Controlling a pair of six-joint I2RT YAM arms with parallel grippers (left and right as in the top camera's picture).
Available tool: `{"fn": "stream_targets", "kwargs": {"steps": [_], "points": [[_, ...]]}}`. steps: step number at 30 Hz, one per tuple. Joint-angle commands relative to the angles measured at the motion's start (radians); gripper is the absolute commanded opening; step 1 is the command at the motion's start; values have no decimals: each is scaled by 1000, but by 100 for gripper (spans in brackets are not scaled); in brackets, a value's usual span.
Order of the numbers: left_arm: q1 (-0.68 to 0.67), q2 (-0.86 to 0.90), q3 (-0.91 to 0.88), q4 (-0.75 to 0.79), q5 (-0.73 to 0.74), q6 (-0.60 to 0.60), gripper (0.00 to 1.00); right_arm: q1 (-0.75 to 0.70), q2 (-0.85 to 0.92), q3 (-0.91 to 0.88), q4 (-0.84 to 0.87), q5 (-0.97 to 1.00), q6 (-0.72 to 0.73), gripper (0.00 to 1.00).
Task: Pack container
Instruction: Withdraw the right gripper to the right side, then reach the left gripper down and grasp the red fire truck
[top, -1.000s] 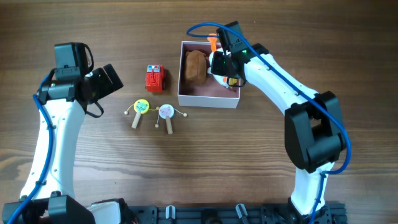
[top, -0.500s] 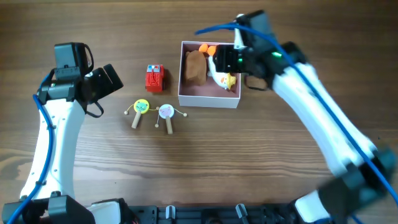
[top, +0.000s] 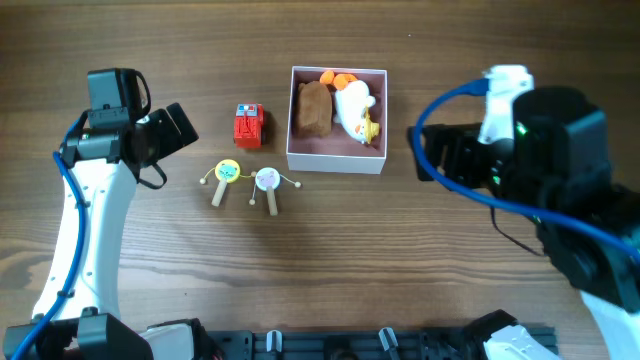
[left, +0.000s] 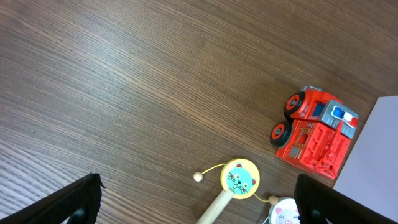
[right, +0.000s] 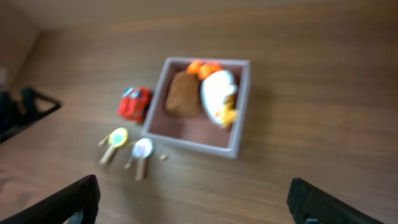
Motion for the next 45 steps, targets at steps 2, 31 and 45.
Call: {"fn": "stream_targets", "kwargs": {"steps": [2, 31, 45], "points": [[5, 7, 18, -27, 185, 2, 100, 0, -42, 5, -5, 256, 50, 100], [-183, 21, 151, -139, 40, 93, 100, -242, 468, -42, 52, 167, 111, 100], [-196, 282, 196, 20, 37, 229, 99, -530, 469, -42, 53, -51, 50, 100]]}}
